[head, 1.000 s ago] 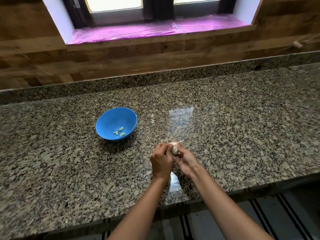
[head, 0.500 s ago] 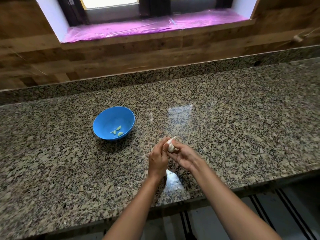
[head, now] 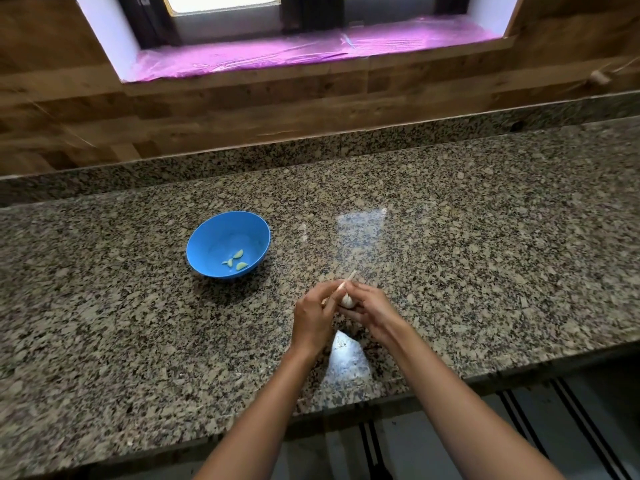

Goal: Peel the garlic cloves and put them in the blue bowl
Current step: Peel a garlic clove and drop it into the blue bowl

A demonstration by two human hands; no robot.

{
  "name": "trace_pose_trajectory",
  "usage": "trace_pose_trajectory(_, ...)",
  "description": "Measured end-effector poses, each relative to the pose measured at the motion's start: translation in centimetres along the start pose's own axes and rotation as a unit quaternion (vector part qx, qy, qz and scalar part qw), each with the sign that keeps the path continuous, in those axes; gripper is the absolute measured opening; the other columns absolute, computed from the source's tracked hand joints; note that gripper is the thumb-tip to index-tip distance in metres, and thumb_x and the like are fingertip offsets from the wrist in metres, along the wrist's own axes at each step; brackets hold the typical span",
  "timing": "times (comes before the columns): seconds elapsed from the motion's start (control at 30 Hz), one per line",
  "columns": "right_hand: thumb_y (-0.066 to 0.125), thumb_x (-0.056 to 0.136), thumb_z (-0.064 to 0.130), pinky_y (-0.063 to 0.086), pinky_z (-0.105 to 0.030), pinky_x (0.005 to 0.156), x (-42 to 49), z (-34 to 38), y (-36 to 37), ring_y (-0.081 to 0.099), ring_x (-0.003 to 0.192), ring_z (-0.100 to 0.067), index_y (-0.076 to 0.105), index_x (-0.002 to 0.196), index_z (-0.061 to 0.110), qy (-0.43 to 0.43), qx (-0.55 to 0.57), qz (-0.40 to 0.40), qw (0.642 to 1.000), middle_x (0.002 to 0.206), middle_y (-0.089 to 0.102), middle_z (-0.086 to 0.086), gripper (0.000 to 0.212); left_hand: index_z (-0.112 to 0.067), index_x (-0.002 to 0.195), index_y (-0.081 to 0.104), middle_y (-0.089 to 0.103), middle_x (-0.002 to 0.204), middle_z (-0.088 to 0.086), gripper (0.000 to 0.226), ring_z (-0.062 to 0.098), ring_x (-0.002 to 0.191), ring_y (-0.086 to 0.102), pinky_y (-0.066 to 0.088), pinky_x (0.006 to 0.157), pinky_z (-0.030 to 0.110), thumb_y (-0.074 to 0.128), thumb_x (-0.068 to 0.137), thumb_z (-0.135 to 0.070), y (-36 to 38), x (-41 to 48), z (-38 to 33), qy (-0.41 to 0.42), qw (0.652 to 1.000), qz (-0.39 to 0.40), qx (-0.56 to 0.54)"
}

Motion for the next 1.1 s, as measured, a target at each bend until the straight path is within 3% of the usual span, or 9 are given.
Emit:
trace_pose_trajectory(0.13, 0.057, 0.089, 0.014, 0.054, -0.044, 0.085, 0.1, -0.4, -1.7, 0.067, 0.084, -0.026, 0.066, 0.102, 0.009, -0.016, -0.124, -0.029, 0.992, 0.102, 0.068, -0.013, 0.017, -0.012, 0.101, 0.068, 0.062, 0.093, -0.005, 0.019, 0.005, 0.078, 0.058, 0.049, 0.063, 0.012, 0.065, 0.087, -0.024, -0.7, -0.1, 1.7, -0.067, 0.995, -0.057, -0.049)
trace_pose_trajectory(0.27, 0.057, 0.090, 0.016, 0.055, -0.031, 0.079, -0.2, 3.6, -4.7, 0.065, 0.091, -0.024, 0.059, 0.120, 0.014, -0.185, -0.465, -0.164, 0.850, 0.110, 0.063, -0.005, 0.030, -0.008, 0.087, 0.070, 0.068, 0.073, 0.006, 0.009, 0.020, 0.067, 0.062, 0.053, 0.063, 0.028, 0.065, 0.086, -0.015, -1.4, -0.1, 5.2, -0.176, 0.971, -0.051, -0.155)
trace_pose_trajectory(0.4, 0.048, 0.094, 0.010, 0.050, -0.034, 0.092, 0.6, 3.6, -6.6, 0.054, 0.106, -0.017, 0.051, 0.128, 0.023, -0.198, -0.568, -0.177, 0.779, 0.135, 0.046, -0.006, 0.037, -0.013, 0.089, 0.070, 0.070, 0.081, 0.007, 0.006, 0.024, 0.075, 0.067, 0.056, 0.065, 0.028, 0.066, 0.085, -0.016, -2.2, -0.6, 6.3, -0.186, 0.976, -0.050, -0.105)
trace_pose_trajectory(0.47, 0.054, 0.091, 0.015, 0.016, -0.043, 0.114, 0.6, 3.1, -6.4, 0.024, 0.139, -0.028, 0.031, 0.140, 0.031, -0.206, -0.656, -0.202, 0.698, 0.152, 0.017, -0.003, 0.056, -0.017, 0.093, 0.068, 0.070, 0.080, 0.004, 0.010, 0.017, 0.066, 0.065, 0.051, 0.054, 0.020, 0.066, 0.086, -0.022, -2.8, -0.7, 6.1, -0.171, 0.981, -0.060, -0.072)
trace_pose_trajectory(0.53, 0.057, 0.088, 0.022, -0.001, -0.040, 0.114, -0.4, 2.7, -4.1, 0.003, 0.143, -0.023, 0.024, 0.143, 0.030, -0.289, -0.683, -0.195, 0.642, 0.153, 0.007, -0.002, 0.064, -0.008, 0.100, 0.066, 0.069, 0.078, 0.011, 0.015, 0.016, 0.061, 0.062, 0.051, 0.052, 0.021, 0.062, 0.089, -0.016, -2.9, -0.9, 6.3, -0.191, 0.968, -0.065, -0.148)
trace_pose_trajectory(0.67, 0.029, 0.094, 0.044, 0.013, -0.038, 0.116, -1.2, -1.6, 1.9, 0.008, 0.142, -0.014, 0.018, 0.146, 0.027, -0.362, -0.702, -0.020, 0.613, 0.155, 0.010, 0.003, 0.055, 0.000, 0.105, 0.062, 0.068, 0.092, 0.021, 0.017, 0.027, 0.079, 0.069, 0.059, 0.069, 0.030, 0.056, 0.089, 0.000, -2.7, -1.7, 7.0, -0.270, 0.888, -0.073, -0.365)
trace_pose_trajectory(0.77, -0.001, 0.083, 0.065, -0.012, -0.034, 0.115, -0.1, -4.0, 1.7, -0.013, 0.141, -0.010, -0.006, 0.144, 0.029, -0.283, -0.738, 0.014, 0.613, 0.152, -0.015, 0.006, 0.071, 0.002, 0.103, 0.064, 0.068, 0.095, 0.024, 0.020, 0.033, 0.086, 0.068, 0.059, 0.074, 0.032, 0.062, 0.087, -0.010, -2.6, -2.2, 7.2, -0.292, 0.852, -0.073, -0.428)
trace_pose_trajectory(0.97, -0.015, 0.075, 0.069, -0.021, -0.030, 0.109, 0.0, -5.3, -0.1, -0.022, 0.139, -0.009, -0.018, 0.143, 0.028, -0.239, -0.768, 0.013, 0.595, 0.151, -0.024, 0.008, 0.079, 0.001, 0.106, 0.062, 0.068, 0.089, 0.025, 0.022, 0.021, 0.064, 0.065, 0.056, 0.055, 0.023, 0.059, 0.086, 0.008, -3.6, -2.6, 6.8, -0.294, 0.925, -0.018, -0.241)
trace_pose_trajectory(1.1, -0.014, 0.076, 0.068, -0.021, -0.030, 0.109, -0.1, -5.3, 0.1, -0.023, 0.139, -0.009, -0.019, 0.142, 0.029, -0.232, -0.767, 0.015, 0.598, 0.151, -0.025, 0.008, 0.077, -0.011, 0.112, 0.063, 0.071, 0.084, 0.013, 0.028, 0.018, 0.064, 0.066, 0.059, 0.062, 0.035, 0.062, 0.087, -0.001, -4.1, -1.3, 6.0, -0.225, 0.971, 0.037, -0.073)
Point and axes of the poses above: each hand's wrist, its own x-axis towards the middle knuckle, its own y-axis out of the palm, z = x × y, the point moved 8 cm from there along x, towards the middle knuckle
